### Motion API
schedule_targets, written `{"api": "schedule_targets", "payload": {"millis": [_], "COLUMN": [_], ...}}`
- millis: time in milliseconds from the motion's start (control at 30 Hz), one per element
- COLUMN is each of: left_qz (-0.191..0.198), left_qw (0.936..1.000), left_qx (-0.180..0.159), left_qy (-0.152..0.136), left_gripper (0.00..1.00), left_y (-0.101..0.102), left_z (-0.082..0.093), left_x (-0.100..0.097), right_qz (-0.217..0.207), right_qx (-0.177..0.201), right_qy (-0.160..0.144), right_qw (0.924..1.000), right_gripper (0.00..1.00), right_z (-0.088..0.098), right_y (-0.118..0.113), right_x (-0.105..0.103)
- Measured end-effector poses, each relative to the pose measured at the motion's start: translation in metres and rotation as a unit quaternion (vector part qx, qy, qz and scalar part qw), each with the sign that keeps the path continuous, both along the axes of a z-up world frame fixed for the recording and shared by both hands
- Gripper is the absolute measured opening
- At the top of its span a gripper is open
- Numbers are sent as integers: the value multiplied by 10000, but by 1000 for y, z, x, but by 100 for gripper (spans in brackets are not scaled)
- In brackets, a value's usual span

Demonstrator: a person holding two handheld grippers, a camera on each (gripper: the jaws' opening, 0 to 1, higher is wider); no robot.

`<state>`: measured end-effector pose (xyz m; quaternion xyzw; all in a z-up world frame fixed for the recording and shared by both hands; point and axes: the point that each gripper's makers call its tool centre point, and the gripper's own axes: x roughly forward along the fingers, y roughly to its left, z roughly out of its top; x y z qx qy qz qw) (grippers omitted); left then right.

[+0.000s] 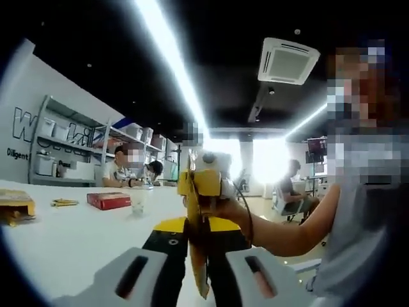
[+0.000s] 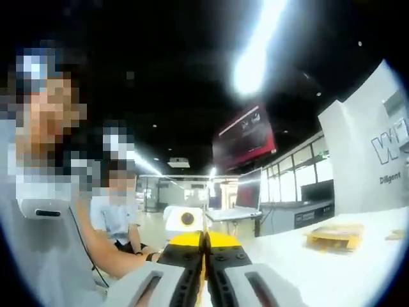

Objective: Tear open the coffee pouch, take out the coffee, and pour the coffee from the pouch into the cup

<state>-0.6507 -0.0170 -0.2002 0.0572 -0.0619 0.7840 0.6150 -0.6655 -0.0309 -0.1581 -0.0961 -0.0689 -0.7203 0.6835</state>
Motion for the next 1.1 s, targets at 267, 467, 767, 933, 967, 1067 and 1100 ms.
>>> {"api": "schedule_targets", "payload": {"millis": [267, 467, 767, 933, 967, 1067, 1100], "left_qz": [145, 57, 205, 212, 206, 80, 60], "left_qw": [9999, 9998, 9997, 9998, 9997, 10000, 10000], "left_qx": [-34, 152, -126, -66, -92, -54, -27], "left_qy": [9, 110, 69, 22, 31, 6, 32], "left_gripper": [9, 24, 11, 11, 11, 12, 15], "left_y": [-7, -6, -4, -4, -3, -1, -1], "left_z": [3, 4, -9, -4, -4, -4, -5], "left_x": [-7, -1, -3, -5, -5, -1, 0], "right_qz": [-34, -58, 41, 4, -3, -16, -31], "right_qx": [48, 91, -88, 194, 178, 245, 258], "right_qy": [56, -77, 18, -33, -39, -97, -102], "right_qw": [10000, 9999, 10000, 9998, 9998, 9997, 9996], "right_gripper": [10, 4, 7, 8, 8, 6, 5], "right_z": [-8, -7, 1, -15, -14, -14, -14], "right_y": [-3, -2, -3, -10, -9, -8, -7], "right_x": [-1, 1, 3, 1, 0, 2, 2]}}
